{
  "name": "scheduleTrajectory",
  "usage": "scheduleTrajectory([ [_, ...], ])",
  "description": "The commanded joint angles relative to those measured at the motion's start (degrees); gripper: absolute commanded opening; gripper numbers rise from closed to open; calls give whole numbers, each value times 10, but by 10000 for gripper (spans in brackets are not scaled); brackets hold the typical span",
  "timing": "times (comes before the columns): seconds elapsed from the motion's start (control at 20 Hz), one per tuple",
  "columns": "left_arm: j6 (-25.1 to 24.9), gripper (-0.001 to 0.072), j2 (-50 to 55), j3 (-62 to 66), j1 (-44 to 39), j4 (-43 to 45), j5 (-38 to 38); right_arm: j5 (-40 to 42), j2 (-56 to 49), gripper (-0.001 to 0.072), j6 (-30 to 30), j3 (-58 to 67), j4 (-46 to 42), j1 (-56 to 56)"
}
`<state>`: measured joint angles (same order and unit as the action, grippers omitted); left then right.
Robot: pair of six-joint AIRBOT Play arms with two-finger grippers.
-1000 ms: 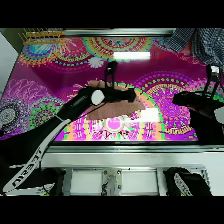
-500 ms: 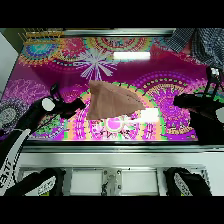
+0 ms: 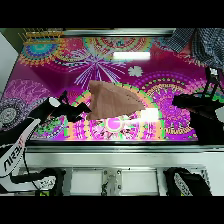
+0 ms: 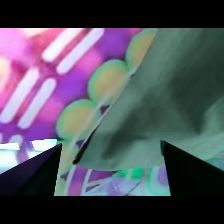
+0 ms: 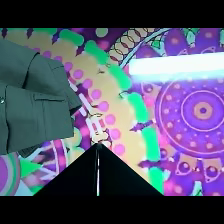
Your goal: Fold the clothes and pants, and hang the long-sleeved shirts on hangers.
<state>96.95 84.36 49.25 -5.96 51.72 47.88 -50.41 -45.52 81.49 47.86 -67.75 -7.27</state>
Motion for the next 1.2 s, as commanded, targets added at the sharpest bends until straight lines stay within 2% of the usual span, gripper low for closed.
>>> scheduleTrajectory([
  [0.0,-12,680,45,40,-24,-3,28,-7,0,13,0,0,0,0],
  [0.05,-12,644,47,44,-29,-3,27,-7,-1,13,0,0,1,0],
  [0.15,-12,203,46,44,-29,-3,24,-7,-3,14,0,0,1,0],
  [0.2,-13,84,46,44,-29,-2,25,-8,-6,14,0,0,1,0],
  [0.25,-20,4,45,44,-27,-3,26,-11,-12,13,0,0,7,0],
  [0.4,-36,6,19,44,-11,-3,24,-22,-54,13,5,-1,23,9],
  [0.45,-42,6,6,44,-5,-2,24,-21,-80,19,29,-1,26,17],
  [0.5,-50,6,-6,44,1,-2,24,-21,-110,136,52,-1,36,23],
  [0.55,-59,6,-17,44,5,-3,26,-19,-147,480,69,-1,59,29],
  [0.6,-67,6,-25,44,6,-2,27,-13,-185,682,84,-1,95,31],
  [0.65,-71,6,-30,44,6,-2,27,-6,-226,659,96,-1,149,34],
  [0.7,-72,6,-31,44,5,-3,27,0,-265,574,101,-1,208,36],
  [0.75,-72,6,-31,43,4,-2,27,8,-303,522,100,-1,268,39],
  [0.85,-72,6,-31,42,-3,-2,27,23,-362,510,92,-1,362,52],
  [0.95,-72,6,-31,42,-4,-2,27,39,-393,510,87,-1,407,66],
  [1.1,-72,6,-31,42,-3,-2,27,61,-400,508,80,0,414,83],
  [1.15,-72,6,-31,42,-3,-2,27,67,-400,459,70,0,414,85],
])
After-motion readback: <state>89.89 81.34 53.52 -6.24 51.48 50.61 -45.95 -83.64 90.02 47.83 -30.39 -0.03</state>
